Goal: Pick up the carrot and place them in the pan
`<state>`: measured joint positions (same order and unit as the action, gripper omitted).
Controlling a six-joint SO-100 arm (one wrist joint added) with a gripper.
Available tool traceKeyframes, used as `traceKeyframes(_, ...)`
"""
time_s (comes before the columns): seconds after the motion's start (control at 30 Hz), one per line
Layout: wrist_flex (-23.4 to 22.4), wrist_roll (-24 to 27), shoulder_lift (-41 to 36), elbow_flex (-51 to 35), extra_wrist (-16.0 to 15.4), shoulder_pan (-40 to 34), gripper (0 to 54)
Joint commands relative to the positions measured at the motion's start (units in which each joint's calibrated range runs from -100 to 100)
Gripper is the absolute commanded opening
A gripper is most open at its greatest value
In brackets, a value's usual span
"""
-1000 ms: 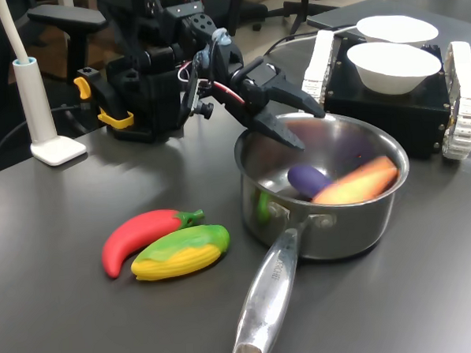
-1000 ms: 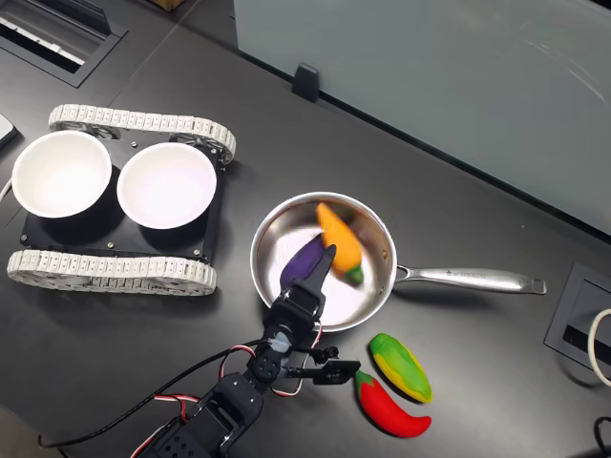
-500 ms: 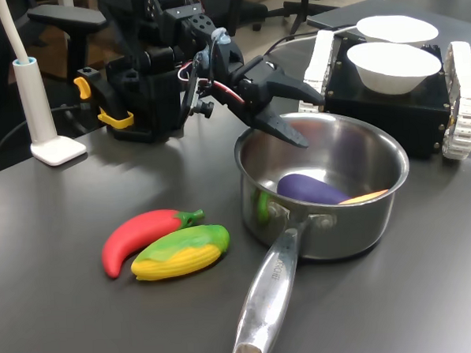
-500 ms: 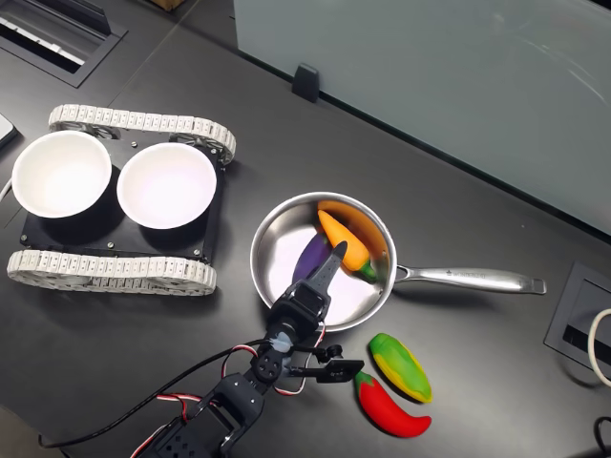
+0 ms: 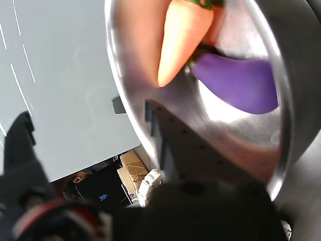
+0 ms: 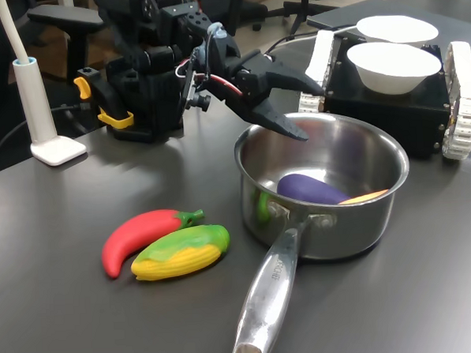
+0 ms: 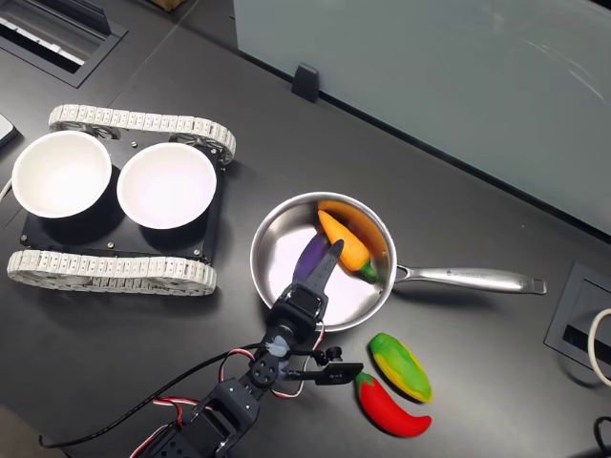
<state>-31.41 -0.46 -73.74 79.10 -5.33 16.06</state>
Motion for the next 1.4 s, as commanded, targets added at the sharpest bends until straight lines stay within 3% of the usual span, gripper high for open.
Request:
traceKeyframes(0.0, -1.9, -0.7, -3.2, -6.3, 0.1, 0.8, 18.5)
traceKeyframes(0.27, -7.5, -2.2, -6.8, -9.3, 0.1, -1.3, 0.5)
traceKeyframes(0.9, -25.3, -1.9, -16.7, -16.5, 0.4, -9.8, 0.2)
traceKeyframes(1.37, -36.4, -4.6, -21.7, -9.7, 7.1, -16.2, 0.2)
